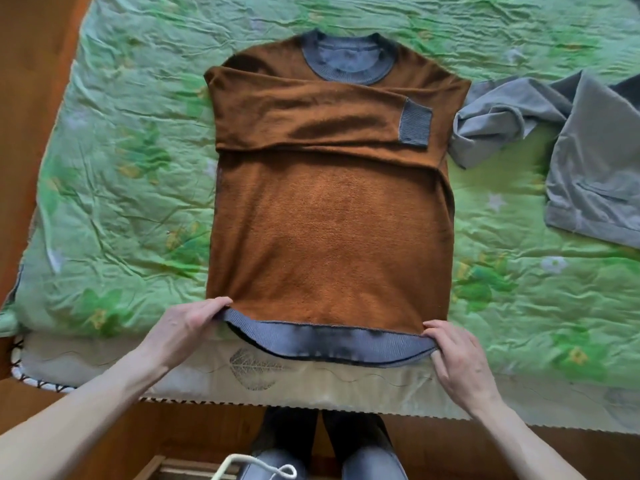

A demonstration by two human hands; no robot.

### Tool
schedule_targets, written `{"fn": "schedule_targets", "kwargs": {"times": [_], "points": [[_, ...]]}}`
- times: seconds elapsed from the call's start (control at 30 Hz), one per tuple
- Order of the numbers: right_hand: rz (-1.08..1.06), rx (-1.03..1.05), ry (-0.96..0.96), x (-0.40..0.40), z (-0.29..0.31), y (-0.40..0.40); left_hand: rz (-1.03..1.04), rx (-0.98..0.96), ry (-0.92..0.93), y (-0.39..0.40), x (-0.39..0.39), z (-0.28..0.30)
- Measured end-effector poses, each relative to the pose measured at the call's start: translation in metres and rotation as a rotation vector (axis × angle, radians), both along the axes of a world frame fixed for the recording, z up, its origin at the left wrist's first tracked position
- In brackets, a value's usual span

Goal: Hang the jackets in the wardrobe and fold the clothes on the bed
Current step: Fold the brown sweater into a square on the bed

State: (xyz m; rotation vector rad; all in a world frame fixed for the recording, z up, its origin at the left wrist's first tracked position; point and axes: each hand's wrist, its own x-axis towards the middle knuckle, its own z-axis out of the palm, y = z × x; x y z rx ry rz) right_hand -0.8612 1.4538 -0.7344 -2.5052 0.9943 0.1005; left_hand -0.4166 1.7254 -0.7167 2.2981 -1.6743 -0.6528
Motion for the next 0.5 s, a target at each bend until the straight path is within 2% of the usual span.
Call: {"fn": "schedule_targets", "kwargs": {"times": [0.1, 0.2, 0.33, 0.5], "points": [[-0.342, 0.205, -0.117, 0.026, 0.013, -0.017, 0.029, -0.093, 0.051, -0.013, 0.009, 0.014], [-0.573, 0.300, -0.219, 0.041, 0.020, -0.040, 0.085, -0.141, 0.062, -0.019, 0.023, 0.019], [-0.760, 0.389, -0.433, 0.062, 0.027, -0.075, 0.443, -0.153, 0.144, -0.036, 0.036, 0.025], [-0.773, 0.365, -0.524, 0.103, 0.029, -0.120, 0.761, -0.256, 0.301, -0.092, 0.056, 0.017]]}}
